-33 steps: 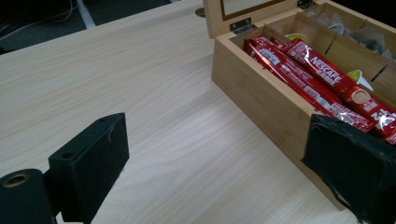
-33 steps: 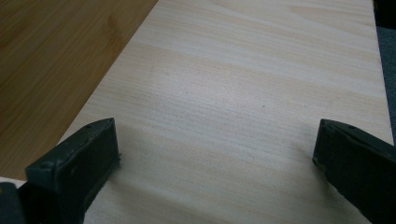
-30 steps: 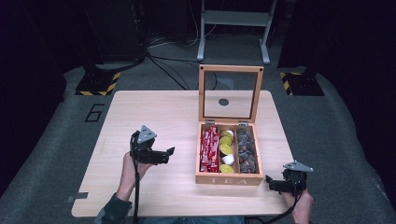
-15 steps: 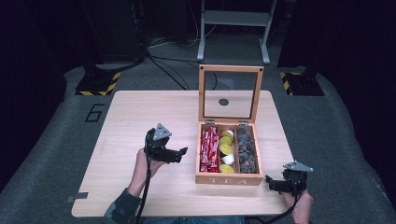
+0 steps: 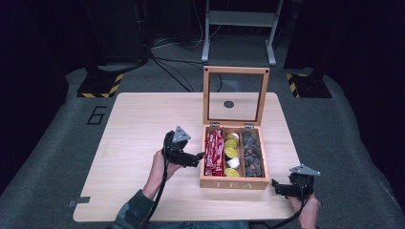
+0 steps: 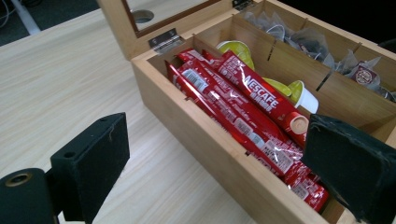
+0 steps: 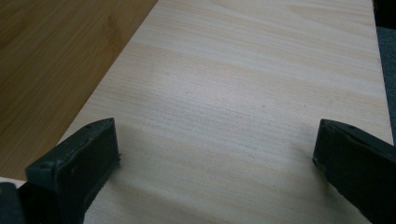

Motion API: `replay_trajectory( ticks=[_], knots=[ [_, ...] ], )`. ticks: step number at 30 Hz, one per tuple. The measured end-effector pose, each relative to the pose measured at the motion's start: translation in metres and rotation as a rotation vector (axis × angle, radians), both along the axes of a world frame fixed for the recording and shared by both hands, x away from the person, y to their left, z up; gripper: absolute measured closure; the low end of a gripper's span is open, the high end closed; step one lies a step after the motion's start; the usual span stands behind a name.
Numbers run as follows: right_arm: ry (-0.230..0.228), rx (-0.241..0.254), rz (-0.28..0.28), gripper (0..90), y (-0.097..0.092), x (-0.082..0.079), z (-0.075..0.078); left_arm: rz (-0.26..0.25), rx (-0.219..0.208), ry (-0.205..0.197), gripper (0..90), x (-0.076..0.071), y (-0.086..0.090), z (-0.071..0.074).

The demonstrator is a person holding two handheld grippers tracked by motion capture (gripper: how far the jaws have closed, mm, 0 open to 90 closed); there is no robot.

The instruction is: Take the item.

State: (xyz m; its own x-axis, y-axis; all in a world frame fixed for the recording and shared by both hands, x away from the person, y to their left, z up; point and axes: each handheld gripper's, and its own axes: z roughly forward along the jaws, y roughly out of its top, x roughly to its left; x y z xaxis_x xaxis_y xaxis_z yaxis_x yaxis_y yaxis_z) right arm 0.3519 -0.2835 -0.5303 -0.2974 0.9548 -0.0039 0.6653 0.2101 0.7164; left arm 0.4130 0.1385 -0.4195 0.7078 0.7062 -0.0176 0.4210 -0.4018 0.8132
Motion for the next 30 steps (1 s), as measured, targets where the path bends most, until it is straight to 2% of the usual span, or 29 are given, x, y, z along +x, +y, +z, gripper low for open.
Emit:
replay_trajectory(
  ticks=[13, 15, 18, 21, 30],
  knots=[
    [-0.002, -0.001, 0.002, 0.0, 0.000, 0.000, 0.000, -0.031, 0.011, 0.021, 6.0, 0.005, -0.031, -0.009],
    [-0.002, 0.001, 0.000, 0.0, 0.000, 0.000, 0.000, -0.041, 0.025, 0.030, 5.9, 0.006, -0.038, -0.011],
    [-0.002, -0.002, 0.003, 0.0, 0.000, 0.000, 0.000, -0.052, 0.024, 0.030, 6.0, 0.007, -0.043, -0.013],
    [-0.001, 0.003, -0.003, 0.0, 0.000, 0.000, 0.000, -0.072, 0.049, 0.038, 6.5, 0.009, -0.051, -0.016],
    [0.000, 0.002, -0.002, 0.0, 0.000, 0.000, 0.000, -0.085, 0.062, 0.049, 9.8, 0.015, -0.064, -0.025]
  ],
)
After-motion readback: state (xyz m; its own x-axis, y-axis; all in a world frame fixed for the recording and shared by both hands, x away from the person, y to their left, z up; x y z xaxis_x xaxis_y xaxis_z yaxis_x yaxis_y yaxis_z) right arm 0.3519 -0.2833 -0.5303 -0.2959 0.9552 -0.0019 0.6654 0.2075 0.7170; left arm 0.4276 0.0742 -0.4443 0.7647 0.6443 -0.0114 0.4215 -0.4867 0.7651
